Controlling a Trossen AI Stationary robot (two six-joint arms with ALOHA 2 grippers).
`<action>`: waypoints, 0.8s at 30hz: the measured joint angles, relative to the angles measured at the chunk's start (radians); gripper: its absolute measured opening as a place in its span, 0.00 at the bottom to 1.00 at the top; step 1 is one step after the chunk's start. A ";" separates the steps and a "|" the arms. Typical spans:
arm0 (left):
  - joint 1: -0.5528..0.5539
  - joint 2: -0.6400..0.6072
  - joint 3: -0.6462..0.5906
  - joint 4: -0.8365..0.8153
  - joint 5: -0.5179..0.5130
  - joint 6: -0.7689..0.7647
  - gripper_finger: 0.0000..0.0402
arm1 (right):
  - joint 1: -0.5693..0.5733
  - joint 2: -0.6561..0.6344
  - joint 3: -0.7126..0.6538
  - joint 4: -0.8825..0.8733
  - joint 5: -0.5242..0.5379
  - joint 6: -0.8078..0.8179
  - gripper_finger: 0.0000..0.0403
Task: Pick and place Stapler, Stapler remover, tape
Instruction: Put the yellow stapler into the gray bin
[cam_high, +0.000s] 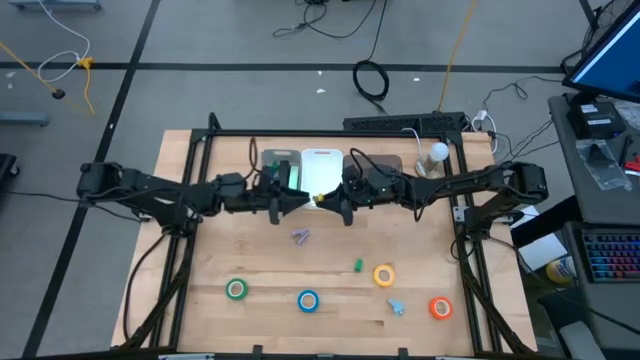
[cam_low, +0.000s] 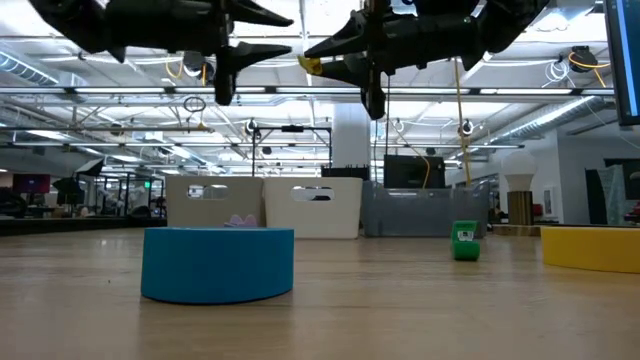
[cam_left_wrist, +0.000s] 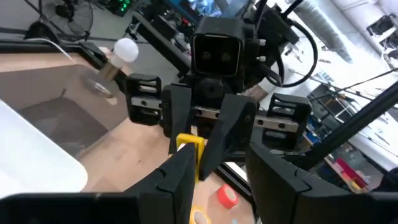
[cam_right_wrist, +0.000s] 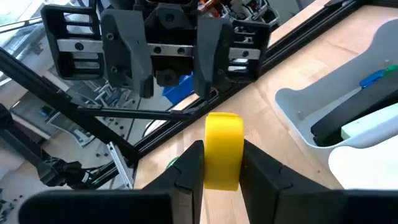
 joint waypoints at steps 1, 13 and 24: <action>0.005 0.012 0.010 -0.003 0.012 0.000 0.35 | 0.000 0.000 0.000 0.000 -0.012 0.000 0.17; 0.025 0.054 0.028 -0.005 0.044 -0.068 0.35 | -0.002 0.000 0.000 0.031 -0.074 0.005 0.17; 0.025 0.054 0.028 0.002 0.036 -0.095 0.40 | -0.020 0.000 0.000 0.060 -0.074 0.026 0.17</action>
